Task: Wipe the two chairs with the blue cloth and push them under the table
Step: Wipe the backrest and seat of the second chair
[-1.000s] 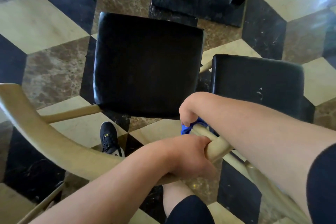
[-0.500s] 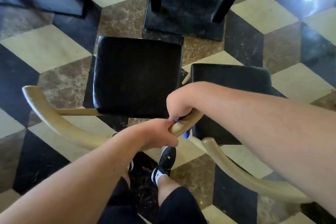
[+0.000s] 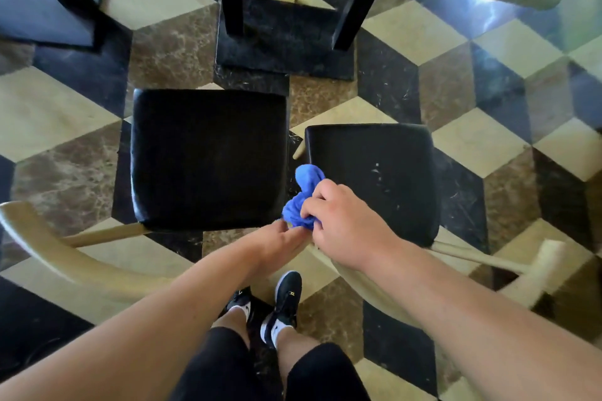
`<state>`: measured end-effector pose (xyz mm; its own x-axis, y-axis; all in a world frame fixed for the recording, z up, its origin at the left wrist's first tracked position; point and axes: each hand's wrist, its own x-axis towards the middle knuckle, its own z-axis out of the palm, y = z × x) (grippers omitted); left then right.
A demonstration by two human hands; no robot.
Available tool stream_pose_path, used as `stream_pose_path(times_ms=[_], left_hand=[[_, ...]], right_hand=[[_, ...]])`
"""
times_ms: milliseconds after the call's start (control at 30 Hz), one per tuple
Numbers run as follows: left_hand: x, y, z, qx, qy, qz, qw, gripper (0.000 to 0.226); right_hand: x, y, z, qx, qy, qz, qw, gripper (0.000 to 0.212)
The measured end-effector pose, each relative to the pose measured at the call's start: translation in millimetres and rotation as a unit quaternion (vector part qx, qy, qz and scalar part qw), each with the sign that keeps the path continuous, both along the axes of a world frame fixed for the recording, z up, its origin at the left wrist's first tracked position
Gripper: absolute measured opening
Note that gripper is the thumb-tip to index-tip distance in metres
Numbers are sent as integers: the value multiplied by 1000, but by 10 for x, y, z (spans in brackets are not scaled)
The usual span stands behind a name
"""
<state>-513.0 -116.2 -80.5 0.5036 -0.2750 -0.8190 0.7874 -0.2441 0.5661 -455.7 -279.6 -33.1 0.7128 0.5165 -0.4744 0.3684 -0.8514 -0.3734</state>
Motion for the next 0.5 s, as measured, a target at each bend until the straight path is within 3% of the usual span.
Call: stream_pose_path(times_ms=[133,300,367,433,500], left_hand=[[166,-149,12,113,-118,-43,986,20],[307,-433,-17,211,-126,-105,964,18],[259,-510,-31,249,-136,-125,951,29],[128,-571,-36,279,-168,-121,938,60],[-44,-652,-22,340,-252,-96,901,74]], right_hand=[[-47,-70,-4,13,-7,-73,997,19],[-67,-349,-1,42,81,-167,982,23],[-115,-517,2,48,125,-169,977,23],[-188,-674,7,72,158,-157,972,24],[-248,-812,-1,98,166,-129,973,24]])
